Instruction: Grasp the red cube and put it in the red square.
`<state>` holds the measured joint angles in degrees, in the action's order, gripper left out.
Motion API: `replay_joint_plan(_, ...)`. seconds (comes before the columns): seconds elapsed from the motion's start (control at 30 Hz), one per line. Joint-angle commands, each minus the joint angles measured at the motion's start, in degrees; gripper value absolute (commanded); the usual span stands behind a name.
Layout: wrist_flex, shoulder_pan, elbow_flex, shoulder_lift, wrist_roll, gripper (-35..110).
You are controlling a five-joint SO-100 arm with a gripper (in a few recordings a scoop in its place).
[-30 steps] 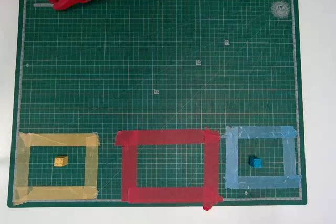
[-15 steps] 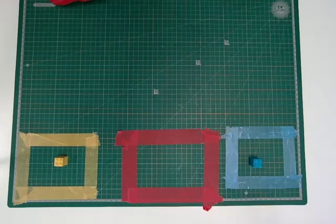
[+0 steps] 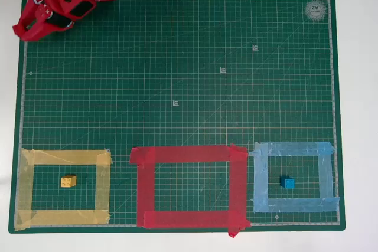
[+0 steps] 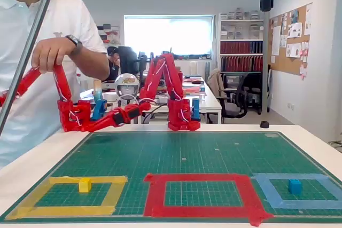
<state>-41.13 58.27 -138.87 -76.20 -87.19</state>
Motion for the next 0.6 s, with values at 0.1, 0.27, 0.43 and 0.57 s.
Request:
replay_joint_plan(0.1,23.64,-14.85,28.3,0.88,8.0,-1)
replay_joint_plan(0.27,23.73,-26.72,43.33,14.85,8.7,-1)
replay_joint_plan(0.43,33.49,-36.56,61.35,24.7,9.05,-1)
replay_joint_plan(0.57,36.04,-44.12,66.01,25.66,9.05,-1)
